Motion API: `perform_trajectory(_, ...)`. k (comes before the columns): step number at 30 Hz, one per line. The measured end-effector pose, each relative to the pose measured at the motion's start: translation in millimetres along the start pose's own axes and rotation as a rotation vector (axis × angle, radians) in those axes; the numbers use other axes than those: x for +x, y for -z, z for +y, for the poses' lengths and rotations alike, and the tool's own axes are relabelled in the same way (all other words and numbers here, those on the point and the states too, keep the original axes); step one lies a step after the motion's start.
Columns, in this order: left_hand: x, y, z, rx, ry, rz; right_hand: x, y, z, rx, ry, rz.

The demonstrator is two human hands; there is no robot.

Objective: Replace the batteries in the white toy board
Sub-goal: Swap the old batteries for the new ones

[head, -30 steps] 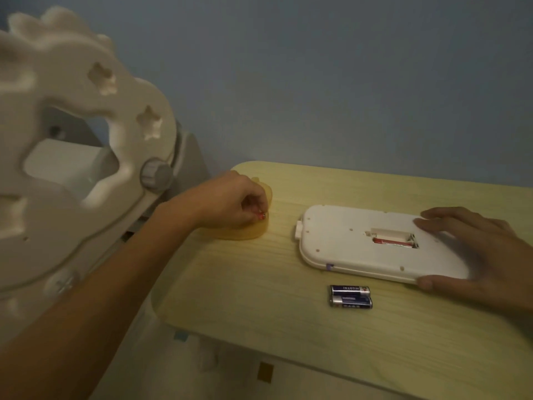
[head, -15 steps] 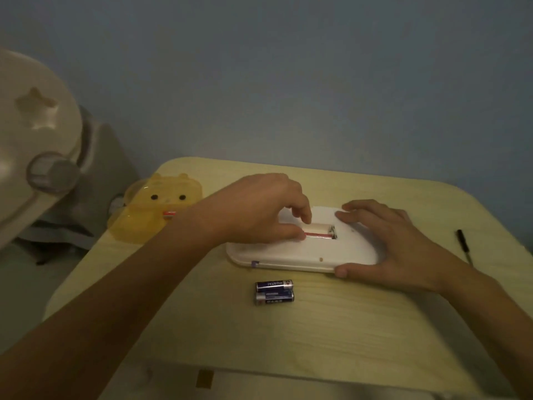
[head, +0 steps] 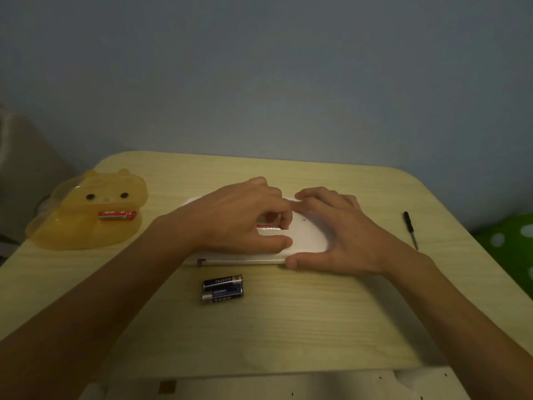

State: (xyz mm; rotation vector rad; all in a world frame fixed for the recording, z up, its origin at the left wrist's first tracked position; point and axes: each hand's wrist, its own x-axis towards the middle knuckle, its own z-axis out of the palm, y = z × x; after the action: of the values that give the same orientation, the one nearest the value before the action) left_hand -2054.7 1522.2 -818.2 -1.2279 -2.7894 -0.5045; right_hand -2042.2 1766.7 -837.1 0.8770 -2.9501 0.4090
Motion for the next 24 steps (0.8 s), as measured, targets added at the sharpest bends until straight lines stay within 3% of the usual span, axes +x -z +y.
perform_trajectory(24,1,-7,-5,-0.041,-0.034,0.067,0,-2,5,-0.012,0.015,0.019)
